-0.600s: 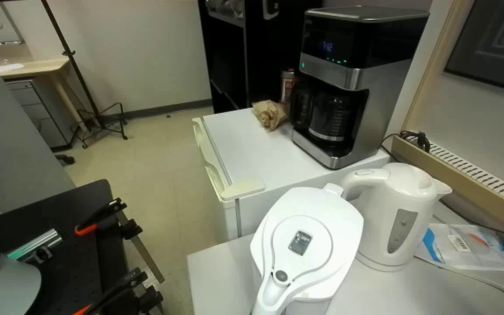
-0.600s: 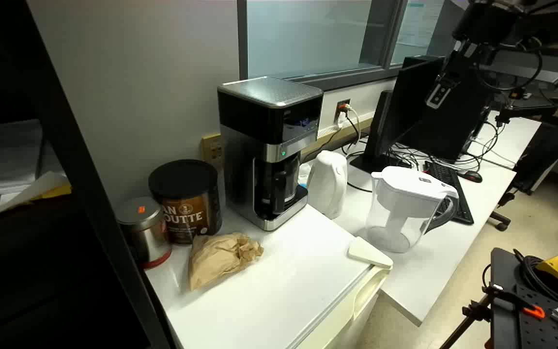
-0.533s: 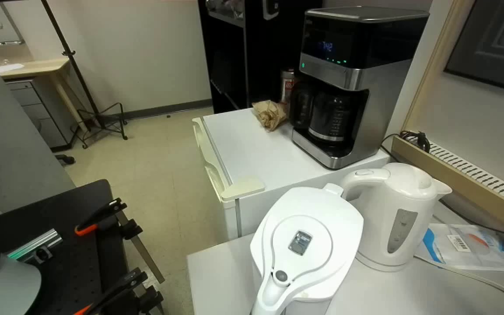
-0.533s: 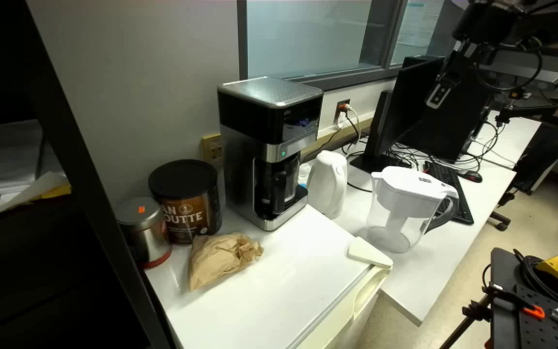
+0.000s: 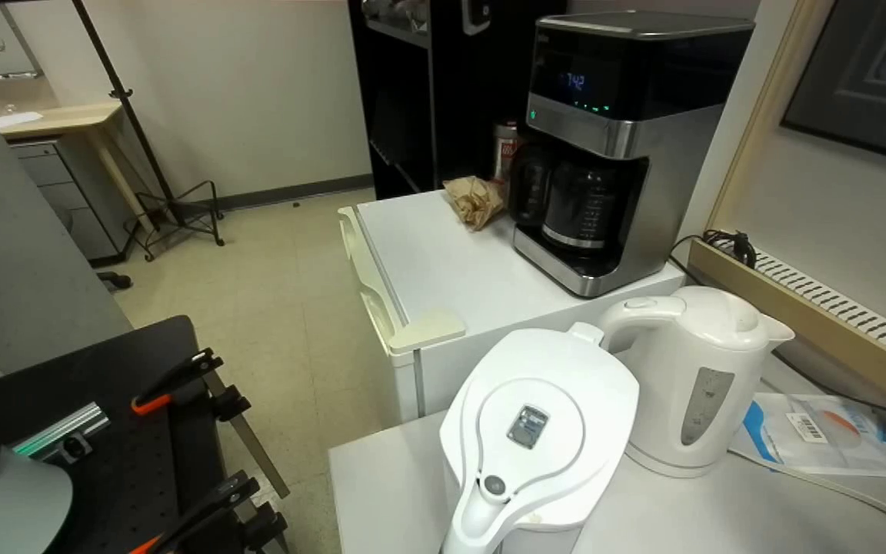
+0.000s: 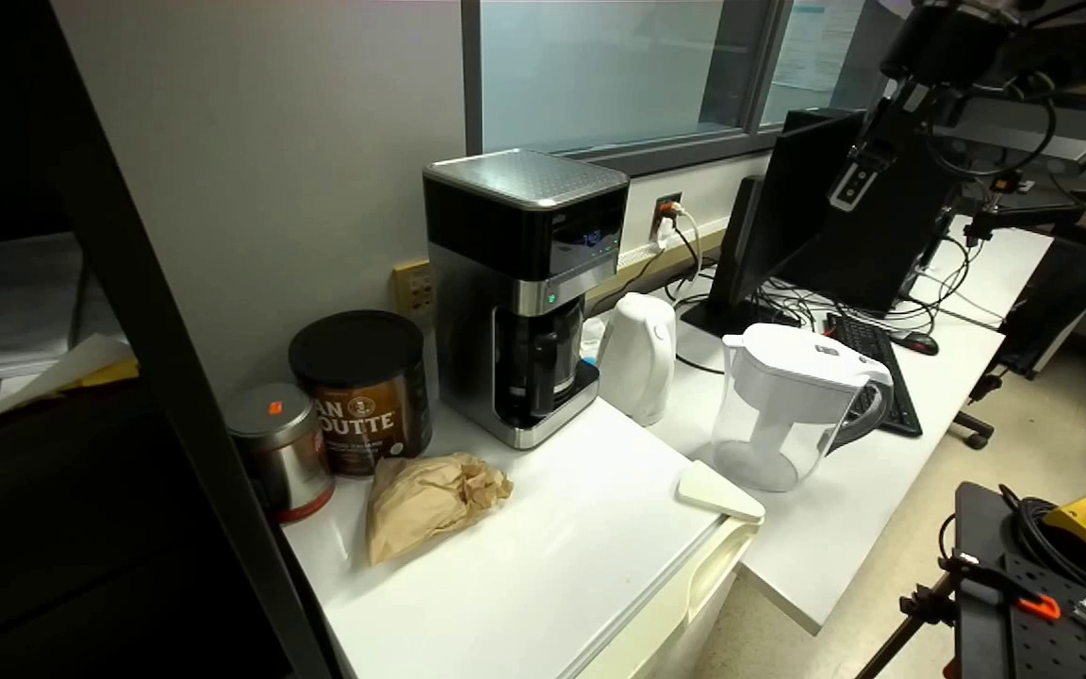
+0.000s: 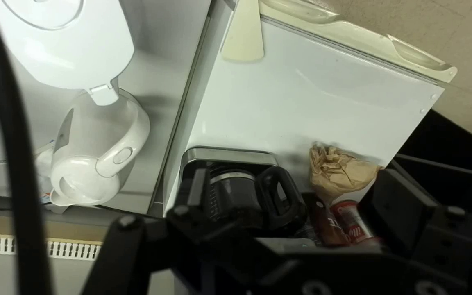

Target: Push up the second button from the right

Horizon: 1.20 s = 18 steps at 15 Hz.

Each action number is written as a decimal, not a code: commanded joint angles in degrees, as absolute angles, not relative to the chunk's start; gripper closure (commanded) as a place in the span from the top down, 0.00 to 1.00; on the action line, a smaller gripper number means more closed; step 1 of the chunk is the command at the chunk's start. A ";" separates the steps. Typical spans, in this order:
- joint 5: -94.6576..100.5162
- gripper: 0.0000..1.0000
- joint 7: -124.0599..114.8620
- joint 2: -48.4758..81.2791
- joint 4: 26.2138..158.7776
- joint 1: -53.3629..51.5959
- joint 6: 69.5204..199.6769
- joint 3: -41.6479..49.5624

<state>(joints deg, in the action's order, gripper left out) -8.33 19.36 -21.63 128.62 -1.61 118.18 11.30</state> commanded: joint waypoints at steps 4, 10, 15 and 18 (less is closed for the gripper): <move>-0.72 1.00 15.71 -16.54 129.00 0.18 123.57 5.83; 16.76 0.60 6.24 -7.32 128.34 0.68 132.93 -0.32; 35.56 0.21 -7.56 0.85 125.83 0.12 139.88 -2.55; 45.79 0.02 -15.54 4.37 123.36 -1.13 141.71 -2.10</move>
<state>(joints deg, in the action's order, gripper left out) 37.85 -8.90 0.42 127.17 -0.34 140.23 -2.15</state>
